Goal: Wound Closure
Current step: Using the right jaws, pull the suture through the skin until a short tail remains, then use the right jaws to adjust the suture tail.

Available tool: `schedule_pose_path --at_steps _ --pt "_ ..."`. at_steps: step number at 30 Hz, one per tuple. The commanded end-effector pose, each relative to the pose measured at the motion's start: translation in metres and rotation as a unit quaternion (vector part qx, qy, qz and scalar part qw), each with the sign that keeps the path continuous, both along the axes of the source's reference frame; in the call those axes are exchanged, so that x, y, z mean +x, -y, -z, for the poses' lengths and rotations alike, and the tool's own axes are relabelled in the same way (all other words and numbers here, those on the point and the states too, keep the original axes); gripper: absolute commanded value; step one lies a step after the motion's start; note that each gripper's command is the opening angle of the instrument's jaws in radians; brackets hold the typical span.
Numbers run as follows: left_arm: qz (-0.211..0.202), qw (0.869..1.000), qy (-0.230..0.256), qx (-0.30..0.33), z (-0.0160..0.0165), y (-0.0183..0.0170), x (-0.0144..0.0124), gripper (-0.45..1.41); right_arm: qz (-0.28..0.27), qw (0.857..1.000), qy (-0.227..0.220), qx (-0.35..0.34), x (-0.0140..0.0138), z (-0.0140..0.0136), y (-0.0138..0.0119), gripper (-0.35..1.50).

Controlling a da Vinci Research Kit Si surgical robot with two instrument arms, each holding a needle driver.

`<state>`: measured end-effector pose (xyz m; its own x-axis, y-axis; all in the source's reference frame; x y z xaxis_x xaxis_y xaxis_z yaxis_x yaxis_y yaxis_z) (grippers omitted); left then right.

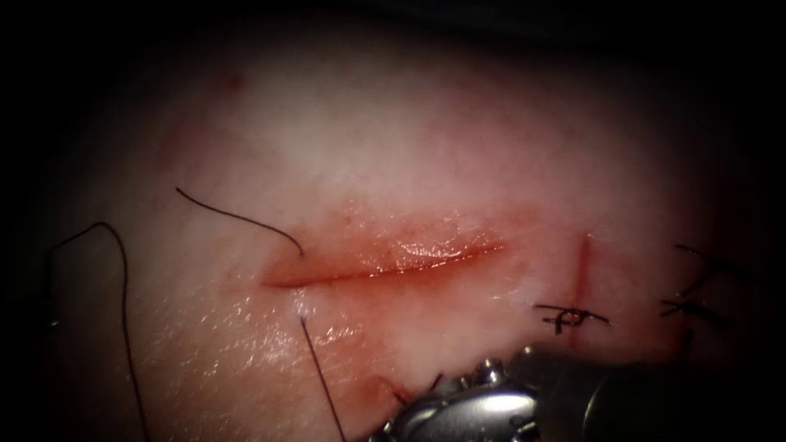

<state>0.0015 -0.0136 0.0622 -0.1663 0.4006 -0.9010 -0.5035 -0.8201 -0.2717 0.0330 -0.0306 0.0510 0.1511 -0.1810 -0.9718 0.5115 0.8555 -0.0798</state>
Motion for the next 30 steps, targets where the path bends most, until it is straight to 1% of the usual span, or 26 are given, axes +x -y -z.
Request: schedule_pose_path --at_steps 1,2,4,5,7,9,13,15,16,17,18,19,20,21,22,23,24,25,26,27,30 --pt "0.000 1.000 0.000 0.000 -0.0007 -0.0002 -0.0004 -0.45 0.008 1.000 -0.003 0.002 0.0007 0.0004 0.0015 -0.35" --pt "0.000 1.000 0.000 0.000 -0.0007 -0.0002 -0.0004 -0.45 0.008 1.000 -0.003 0.002 0.0007 0.0004 0.0015 -0.35" --pt "0.000 1.000 0.000 0.000 -0.0006 -0.0002 -0.0004 -0.45 0.019 1.000 -0.005 0.009 0.0006 0.0016 0.0030 -0.35" --pt "0.000 1.000 0.000 0.000 -0.0006 -0.0002 -0.0004 -0.45 0.019 1.000 -0.005 0.009 0.0006 0.0016 0.0030 -0.35" --pt "0.000 1.000 0.000 0.000 -0.0006 -0.0002 -0.0004 -0.45 0.026 1.000 -0.006 0.014 0.0006 0.0026 0.0042 -0.35" --pt "0.000 1.000 0.000 0.002 -0.0005 -0.0004 -0.0004 -0.45 0.030 0.999 -0.008 0.012 0.0007 0.0031 0.0046 -0.35" --pt "-0.002 1.000 0.001 0.005 -0.0004 -0.0011 0.0000 -0.45 0.031 0.999 -0.007 0.018 0.0008 0.0037 0.0048 -0.35" --pt "0.004 1.000 -0.008 0.009 -0.0003 -0.0018 0.0005 -0.45 0.027 0.999 -0.008 0.020 0.0009 0.0037 0.0044 -0.35" --pt "0.008 1.000 -0.016 0.014 -0.0001 -0.0027 0.0013 -0.45 0.025 0.999 -0.004 0.030 0.0010 0.0035 0.0039 0.47" --pt "0.010 1.000 -0.018 0.019 0.0000 -0.0032 0.0016 -0.45 0.020 0.999 0.001 0.035 0.0009 0.0034 0.0035 1.04" --pt "0.010 1.000 -0.018 0.019 0.0000 -0.0032 0.0016 -0.45 0.020 0.999 0.001 0.035 0.0009 0.0034 0.0035 1.04" --pt "0.010 1.000 -0.024 0.016 0.0002 -0.0041 0.0023 -0.45 0.005 0.999 0.008 0.041 0.0003 0.0030 0.0022 1.26" --pt "0.013 0.999 -0.030 0.013 0.0003 -0.0047 0.0026 -0.45 -0.009 0.999 0.013 0.041 -0.0003 0.0028 0.0013 1.33" --pt "0.013 0.999 -0.030 0.013 0.0003 -0.0047 0.0026 -0.45 -0.009 0.999 0.013 0.041 -0.0003 0.0028 0.0013 1.33" --pt "0.022 0.999 -0.030 0.005 0.0006 -0.0057 0.0031 -0.45 -0.032 0.998 0.026 0.040 -0.0013 0.0025 -0.0002 1.40" --pt "0.024 0.999 -0.028 0.003 0.0007 -0.0060 0.0032 -0.45 -0.046 0.998 0.034 0.041 -0.0020 0.0024 -0.0012 1.41" --pt "0.024 0.999 -0.028 0.003 0.0007 -0.0060 0.0032 -0.45 -0.046 0.998 0.034 0.041 -0.0020 0.0024 -0.0012 1.41" --pt "0.026 0.999 -0.027 0.002 0.0007 -0.0065 0.0032 -0.45 -0.064 0.996 0.044 0.045 -0.0032 0.0022 -0.0030 1.41" --pt "0.027 0.999 -0.027 0.002 0.0006 -0.0066 0.0032 -0.45 -0.076 0.995 0.052 0.047 -0.0039 0.0020 -0.0041 1.41" --pt "0.027 0.999 -0.027 0.002 0.0006 -0.0066 0.0032 -0.45 -0.076 0.995 0.052 0.047 -0.0039 0.0020 -0.0041 1.41" --pt "0.028 0.999 -0.026 0.000 -0.0002 -0.0069 0.0029 -0.45 -0.099 0.990 0.072 0.068 -0.0053 0.0016 -0.0067 1.35"
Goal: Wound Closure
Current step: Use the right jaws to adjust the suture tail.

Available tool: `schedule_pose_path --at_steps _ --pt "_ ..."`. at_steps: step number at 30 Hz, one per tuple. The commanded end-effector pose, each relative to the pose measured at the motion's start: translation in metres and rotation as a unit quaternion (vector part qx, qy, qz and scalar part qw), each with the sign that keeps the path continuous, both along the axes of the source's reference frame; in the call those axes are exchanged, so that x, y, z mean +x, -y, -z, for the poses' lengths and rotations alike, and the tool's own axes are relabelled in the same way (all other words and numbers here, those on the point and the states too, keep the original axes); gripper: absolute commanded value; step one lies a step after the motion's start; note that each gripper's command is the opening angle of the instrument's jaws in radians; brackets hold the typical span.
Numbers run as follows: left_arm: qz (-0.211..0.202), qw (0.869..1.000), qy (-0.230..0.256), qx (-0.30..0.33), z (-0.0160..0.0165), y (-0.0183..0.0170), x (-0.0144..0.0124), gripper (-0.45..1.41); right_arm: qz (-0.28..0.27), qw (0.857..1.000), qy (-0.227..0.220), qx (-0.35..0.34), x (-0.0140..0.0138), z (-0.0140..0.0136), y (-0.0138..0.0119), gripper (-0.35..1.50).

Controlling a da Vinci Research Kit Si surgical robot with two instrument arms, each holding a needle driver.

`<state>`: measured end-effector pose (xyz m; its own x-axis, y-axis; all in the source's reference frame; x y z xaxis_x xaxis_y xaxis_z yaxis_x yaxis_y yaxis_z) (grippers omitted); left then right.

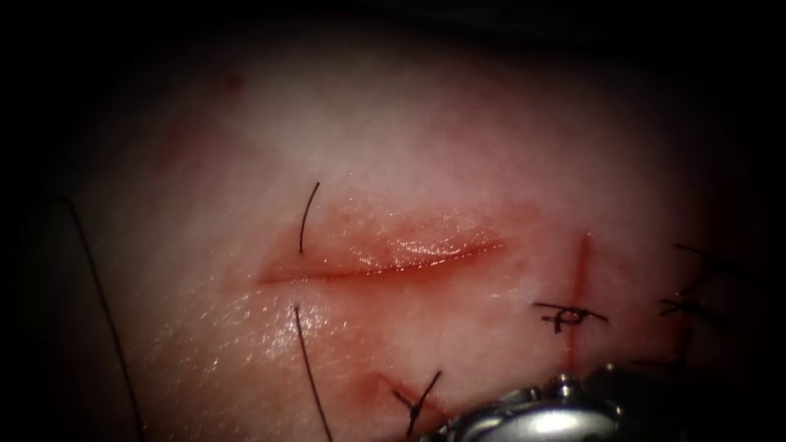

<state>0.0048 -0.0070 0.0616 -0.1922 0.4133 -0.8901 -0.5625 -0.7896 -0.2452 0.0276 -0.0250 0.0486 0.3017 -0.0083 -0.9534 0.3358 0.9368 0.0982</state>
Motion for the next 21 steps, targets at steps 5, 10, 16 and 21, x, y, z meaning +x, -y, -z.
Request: schedule_pose_path --at_steps 5,10,16,21 --pt "0.001 1.000 0.001 -0.008 -0.0032 -0.0005 -0.0008 -0.45 -0.094 0.993 0.068 0.026 -0.0016 -0.0024 -0.0057 1.25" --pt "0.004 1.000 0.007 -0.001 -0.0056 -0.0017 -0.0010 -0.45 -0.224 0.964 0.087 0.113 -0.0010 -0.0048 -0.0090 1.26" --pt "0.026 0.999 0.019 0.020 -0.0078 -0.0020 -0.0011 -0.22 -0.369 0.877 0.073 0.298 0.0022 -0.0081 -0.0110 1.30" --pt "0.097 0.991 0.038 0.082 -0.0083 -0.0001 -0.0018 0.56 -0.415 0.803 0.073 0.422 0.0049 -0.0109 -0.0125 1.36"
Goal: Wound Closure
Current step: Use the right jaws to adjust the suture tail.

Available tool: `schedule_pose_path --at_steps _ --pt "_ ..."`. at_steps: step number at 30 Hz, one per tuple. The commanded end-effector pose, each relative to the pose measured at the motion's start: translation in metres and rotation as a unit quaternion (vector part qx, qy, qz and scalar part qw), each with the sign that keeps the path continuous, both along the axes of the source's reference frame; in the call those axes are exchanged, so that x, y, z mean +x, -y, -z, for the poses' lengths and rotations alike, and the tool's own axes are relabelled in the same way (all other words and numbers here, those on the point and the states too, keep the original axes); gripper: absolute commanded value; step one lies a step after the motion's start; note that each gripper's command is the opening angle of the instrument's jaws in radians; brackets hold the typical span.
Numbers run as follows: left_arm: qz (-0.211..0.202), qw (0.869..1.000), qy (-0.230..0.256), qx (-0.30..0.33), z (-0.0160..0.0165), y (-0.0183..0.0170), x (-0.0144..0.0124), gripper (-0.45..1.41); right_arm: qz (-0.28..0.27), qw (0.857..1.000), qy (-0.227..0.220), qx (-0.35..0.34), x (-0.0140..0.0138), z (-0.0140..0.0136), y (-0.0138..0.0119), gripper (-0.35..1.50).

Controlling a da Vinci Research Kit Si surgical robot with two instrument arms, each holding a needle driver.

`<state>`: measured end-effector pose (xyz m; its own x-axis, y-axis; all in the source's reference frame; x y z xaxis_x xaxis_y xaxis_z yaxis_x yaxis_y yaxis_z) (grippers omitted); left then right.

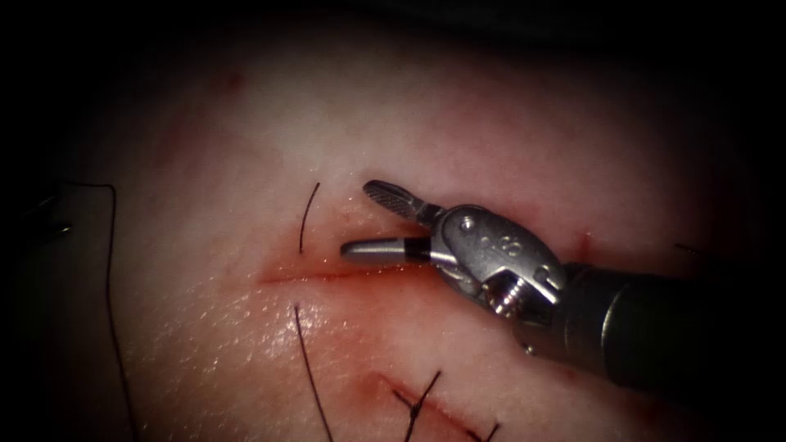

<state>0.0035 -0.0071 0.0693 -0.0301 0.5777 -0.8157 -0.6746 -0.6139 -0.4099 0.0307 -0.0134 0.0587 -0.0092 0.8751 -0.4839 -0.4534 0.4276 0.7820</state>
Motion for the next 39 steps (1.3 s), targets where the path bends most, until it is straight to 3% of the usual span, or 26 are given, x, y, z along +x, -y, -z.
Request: schedule_pose_path --at_steps 1,5,14,17,18,25,34,35,38,39 --pt "0.007 1.000 0.003 0.006 -0.0005 0.0004 -0.0006 0.69 -0.009 0.999 -0.017 0.030 0.0021 -0.0013 -0.0011 1.35" --pt "-0.014 0.999 -0.011 0.033 0.0009 0.0027 -0.0017 0.98 -0.040 0.995 -0.034 0.090 0.0035 -0.0037 -0.0020 1.35" --pt "-0.081 0.988 -0.099 0.084 0.0051 0.0061 -0.0016 1.03 -0.057 0.989 -0.034 0.134 0.0040 -0.0066 -0.0012 1.33" --pt "-0.081 0.988 -0.101 0.088 0.0065 0.0068 -0.0017 0.99 -0.056 0.986 -0.031 0.155 0.0042 -0.0078 -0.0004 1.33" --pt "-0.103 0.984 -0.109 0.099 0.0076 0.0079 -0.0021 0.99 -0.058 0.983 -0.036 0.169 0.0044 -0.0092 -0.0001 1.33" --pt "-0.125 0.978 -0.121 0.115 0.0096 0.0096 -0.0028 0.98 -0.063 0.980 -0.041 0.186 0.0048 -0.0113 0.0000 1.33" --pt "-0.155 0.976 -0.093 0.118 0.0115 0.0116 -0.0045 0.77 -0.046 0.978 -0.056 0.194 0.0073 -0.0116 0.0003 1.33" --pt "-0.163 0.976 -0.081 0.119 0.0118 0.0121 -0.0047 0.66 -0.044 0.978 -0.057 0.194 0.0076 -0.0115 0.0003 1.33" --pt "-0.166 0.976 -0.077 0.120 0.0121 0.0123 -0.0047 0.64 -0.041 0.978 -0.060 0.195 0.0078 -0.0113 0.0004 1.33" --pt "-0.166 0.976 -0.077 0.119 0.0122 0.0124 -0.0046 0.64 -0.039 0.978 -0.061 0.195 0.0080 -0.0111 0.0005 1.25"
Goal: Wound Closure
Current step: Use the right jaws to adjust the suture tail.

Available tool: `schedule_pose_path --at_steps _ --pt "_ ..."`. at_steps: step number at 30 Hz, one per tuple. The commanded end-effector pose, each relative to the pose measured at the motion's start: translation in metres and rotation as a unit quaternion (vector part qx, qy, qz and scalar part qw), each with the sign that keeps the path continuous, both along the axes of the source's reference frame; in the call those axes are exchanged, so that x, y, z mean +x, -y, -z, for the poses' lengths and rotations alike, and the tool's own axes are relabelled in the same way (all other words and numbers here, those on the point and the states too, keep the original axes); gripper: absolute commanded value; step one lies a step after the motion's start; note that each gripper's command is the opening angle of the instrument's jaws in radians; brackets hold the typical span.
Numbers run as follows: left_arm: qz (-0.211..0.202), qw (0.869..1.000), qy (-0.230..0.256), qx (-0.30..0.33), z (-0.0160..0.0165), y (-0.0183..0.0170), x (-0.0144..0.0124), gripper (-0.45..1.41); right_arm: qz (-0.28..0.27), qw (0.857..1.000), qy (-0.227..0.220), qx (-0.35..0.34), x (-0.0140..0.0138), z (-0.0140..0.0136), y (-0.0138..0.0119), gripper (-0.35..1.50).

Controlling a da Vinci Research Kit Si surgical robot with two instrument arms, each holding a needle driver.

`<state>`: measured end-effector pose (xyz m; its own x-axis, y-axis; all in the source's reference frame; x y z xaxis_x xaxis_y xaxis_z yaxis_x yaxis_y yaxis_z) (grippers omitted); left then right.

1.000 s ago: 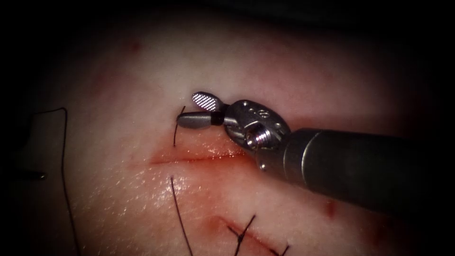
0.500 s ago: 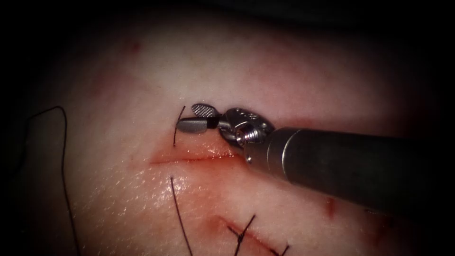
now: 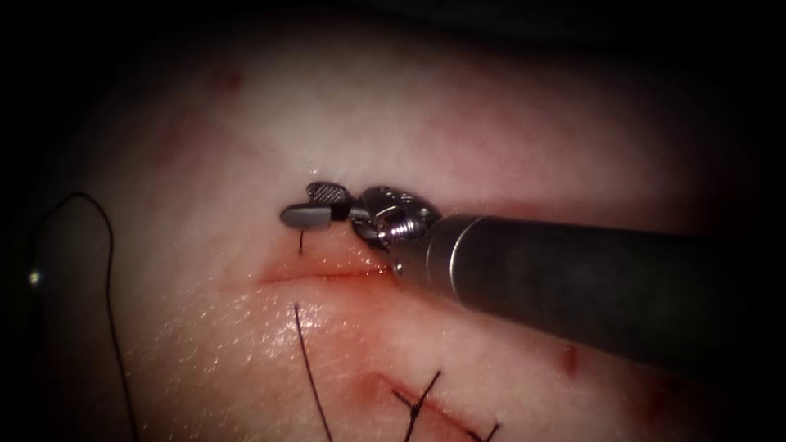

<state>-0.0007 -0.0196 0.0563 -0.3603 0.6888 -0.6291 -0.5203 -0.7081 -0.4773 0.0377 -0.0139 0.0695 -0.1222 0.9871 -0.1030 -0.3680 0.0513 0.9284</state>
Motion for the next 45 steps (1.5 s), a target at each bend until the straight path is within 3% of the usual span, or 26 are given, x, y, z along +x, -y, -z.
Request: schedule_pose_path --at_steps 1,2,3,4,5,7,9,10,13,16,21,23,28,32,39,45 --pt "0.000 1.000 0.000 0.000 -0.0007 0.0000 -0.0003 0.66 0.002 1.000 -0.001 -0.001 0.0010 -0.0002 0.0000 1.13" --pt "0.000 1.000 0.000 0.000 -0.0007 -0.0001 -0.0002 0.69 0.001 1.000 -0.002 -0.002 0.0010 -0.0002 0.0001 0.89" --pt "-0.001 1.000 0.002 0.000 -0.0008 -0.0001 -0.0001 0.74 0.004 1.000 -0.002 0.000 0.0010 -0.0001 0.0001 0.44" --pt "0.000 1.000 0.000 -0.001 -0.0008 -0.0001 0.0000 0.76 0.008 1.000 0.011 0.004 0.0009 -0.0001 0.0001 -0.23" --pt "0.001 1.000 -0.013 -0.006 -0.0010 0.0000 0.0003 0.77 0.011 0.999 0.030 -0.004 0.0009 -0.0001 0.0001 -0.35" --pt "0.002 1.000 -0.021 -0.006 -0.0011 0.0000 0.0005 0.79 0.009 0.999 0.037 -0.013 0.0009 -0.0001 0.0000 -0.35" --pt "-0.005 0.998 -0.065 -0.020 -0.0016 0.0001 0.0009 0.99 0.000 0.999 0.028 -0.036 0.0010 0.0000 -0.0003 -0.35" --pt "-0.005 0.998 -0.065 -0.020 -0.0016 0.0001 0.0009 0.99 0.000 0.999 0.028 -0.036 0.0010 0.0000 -0.0003 -0.35" --pt "-0.001 0.990 -0.140 -0.032 -0.0021 0.0001 0.0011 1.06 -0.004 0.998 0.021 -0.057 0.0011 0.0005 -0.0007 -0.35" --pt "-0.001 0.984 -0.172 -0.043 -0.0018 -0.0002 0.0007 1.16 -0.008 0.996 0.015 -0.089 0.0010 0.0018 -0.0016 -0.35" --pt "0.012 0.984 -0.165 -0.070 -0.0007 -0.0012 -0.0011 1.14 -0.007 0.994 0.012 -0.112 0.0009 0.0031 -0.0026 -0.35" --pt "0.023 0.982 -0.147 -0.114 0.0007 -0.0020 -0.0038 1.14 -0.010 0.992 0.008 -0.128 0.0009 0.0040 -0.0035 -0.35" --pt "0.042 0.975 -0.120 -0.184 0.0038 -0.0037 -0.0068 1.16 -0.004 0.988 0.010 -0.156 0.0006 0.0048 -0.0045 -0.35" --pt "0.051 0.971 -0.119 -0.203 0.0056 -0.0048 -0.0074 1.16 0.000 0.987 0.011 -0.163 0.0004 0.0050 -0.0047 -0.35" --pt "0.050 0.971 -0.111 -0.205 0.0052 -0.0046 -0.0085 1.14 0.008 0.985 0.005 -0.170 0.0004 0.0051 -0.0048 -0.35" --pt "0.012 0.977 -0.051 -0.204 0.0024 -0.0036 -0.0118 1.09 0.013 0.983 0.004 -0.181 0.0003 0.0066 -0.0057 -0.35"
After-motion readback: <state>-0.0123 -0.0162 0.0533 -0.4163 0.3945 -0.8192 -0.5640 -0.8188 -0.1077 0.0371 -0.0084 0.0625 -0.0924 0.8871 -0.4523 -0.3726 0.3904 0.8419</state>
